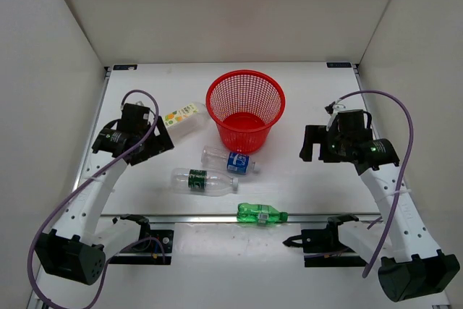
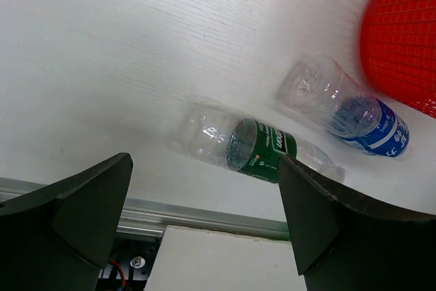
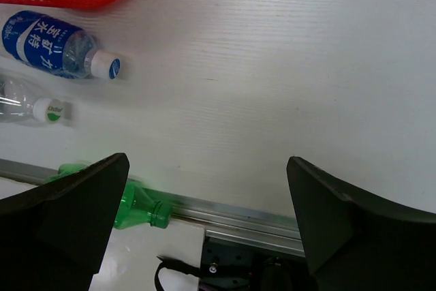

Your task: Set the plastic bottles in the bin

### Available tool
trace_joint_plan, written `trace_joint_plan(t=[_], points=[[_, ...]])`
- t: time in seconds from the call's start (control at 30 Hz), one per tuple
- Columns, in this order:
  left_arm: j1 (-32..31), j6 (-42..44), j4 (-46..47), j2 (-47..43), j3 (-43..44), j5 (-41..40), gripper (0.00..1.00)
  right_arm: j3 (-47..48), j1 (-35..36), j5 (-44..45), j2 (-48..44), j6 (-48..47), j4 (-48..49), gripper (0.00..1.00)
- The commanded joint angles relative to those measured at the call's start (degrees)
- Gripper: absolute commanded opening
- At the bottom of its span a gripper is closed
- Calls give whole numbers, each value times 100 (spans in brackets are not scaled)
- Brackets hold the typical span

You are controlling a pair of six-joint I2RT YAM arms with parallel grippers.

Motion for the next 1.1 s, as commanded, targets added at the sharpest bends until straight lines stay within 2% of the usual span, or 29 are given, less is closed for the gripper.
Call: trace_joint_plan(t=[0.0, 0.17, 0.27, 0.33, 0.37, 0.43, 0.47, 0.57, 0.73, 0.83, 1.07], points=[[53, 174, -61, -83, 128, 0, 99, 120, 177, 32, -80, -24, -2, 99], [18, 429, -281, 100, 750, -394, 99, -3, 485, -205, -405, -261, 42, 99], [106, 648, -299, 312, 1505, -606, 99, -108, 1178, -82, -581, -235, -37, 99], [19, 737, -211, 522, 1866, -598, 98, -398, 1783, -396, -730, -182, 68, 99], [-43, 737, -185, 549, 1973, -580, 98, -477, 1952, -503, -801, -191, 173, 99], [-157, 676, -71, 663, 1965, -353, 99, -697, 2731, -696, -907, -51, 244, 99], [-288, 614, -27, 629, 1773, -265, 99, -759, 2962, -619, -959, 71, 244, 99], [-745, 474, 403, 208, 870, -97, 99, -1127, 4269, -469, -1065, 379, 428, 99], [-913, 219, 325, -424, -477, 35, 99, -1243, 5467, -197, -741, 740, 745, 99], [-958, 34, 343, -917, -1364, 236, 99, -1181, 5583, -232, -144, 618, 1104, 99], [-1063, -72, -175, -1402, -1376, -35, 99, -1523, 5118, -222, 253, 188, 2132, 99]])
